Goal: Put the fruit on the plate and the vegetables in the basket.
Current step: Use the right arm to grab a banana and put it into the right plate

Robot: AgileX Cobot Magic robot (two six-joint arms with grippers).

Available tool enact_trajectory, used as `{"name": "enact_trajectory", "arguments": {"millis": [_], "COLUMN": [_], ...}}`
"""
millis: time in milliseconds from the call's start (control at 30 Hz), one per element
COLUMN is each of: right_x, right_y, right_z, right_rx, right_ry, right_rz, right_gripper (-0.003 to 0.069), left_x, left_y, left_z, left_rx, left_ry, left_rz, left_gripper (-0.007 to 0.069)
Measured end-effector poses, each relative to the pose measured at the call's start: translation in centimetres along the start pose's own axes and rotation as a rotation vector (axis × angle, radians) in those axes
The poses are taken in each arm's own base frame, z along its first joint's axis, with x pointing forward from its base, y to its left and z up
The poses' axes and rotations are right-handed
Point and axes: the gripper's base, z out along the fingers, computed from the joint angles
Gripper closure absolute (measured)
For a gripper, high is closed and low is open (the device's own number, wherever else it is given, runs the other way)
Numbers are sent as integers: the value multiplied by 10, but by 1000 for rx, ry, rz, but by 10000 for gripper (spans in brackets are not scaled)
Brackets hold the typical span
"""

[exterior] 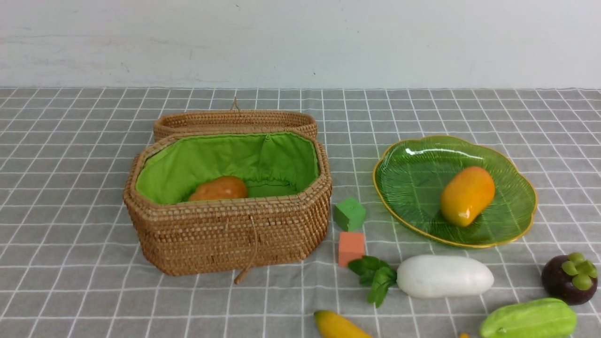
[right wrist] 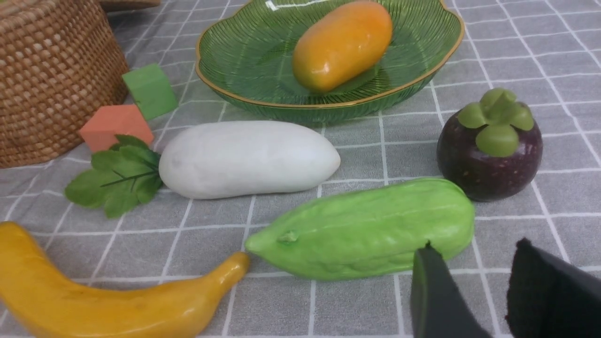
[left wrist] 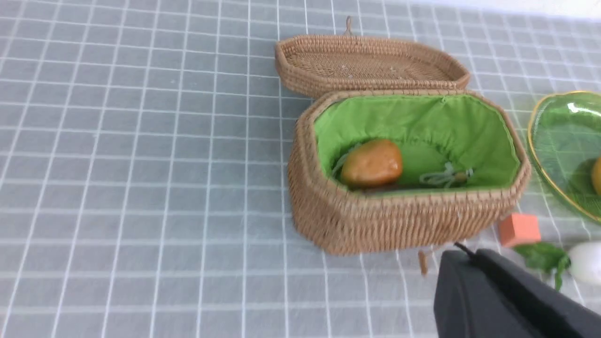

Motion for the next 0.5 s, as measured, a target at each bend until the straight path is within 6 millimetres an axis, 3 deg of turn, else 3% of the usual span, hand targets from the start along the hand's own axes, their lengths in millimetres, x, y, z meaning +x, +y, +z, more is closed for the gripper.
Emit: {"name": "enact_trajectory", "arguments": {"millis": [33, 100, 267, 400, 500], "right_x": [0, 0, 0, 0, 0], "right_y": [0, 0, 0, 0, 0], "right_z": [0, 0, 0, 0, 0], "right_rx": [0, 0, 0, 0, 0], "right_ry": [0, 0, 0, 0, 0], "right_rz": [0, 0, 0, 0, 0], "right_gripper": [419, 419, 419, 419, 419], "left_x": [6, 51, 136, 163, 165], "left_y": [3, 18, 34, 35, 34], "left_z": [-3, -11, 14, 44, 52], "left_rx": [2, 29, 129, 141, 157], "left_ry": [-2, 1, -12, -17, -46], "left_rz": [-1, -7, -29, -17, -17], "left_gripper": [638, 638, 638, 638, 638]}}
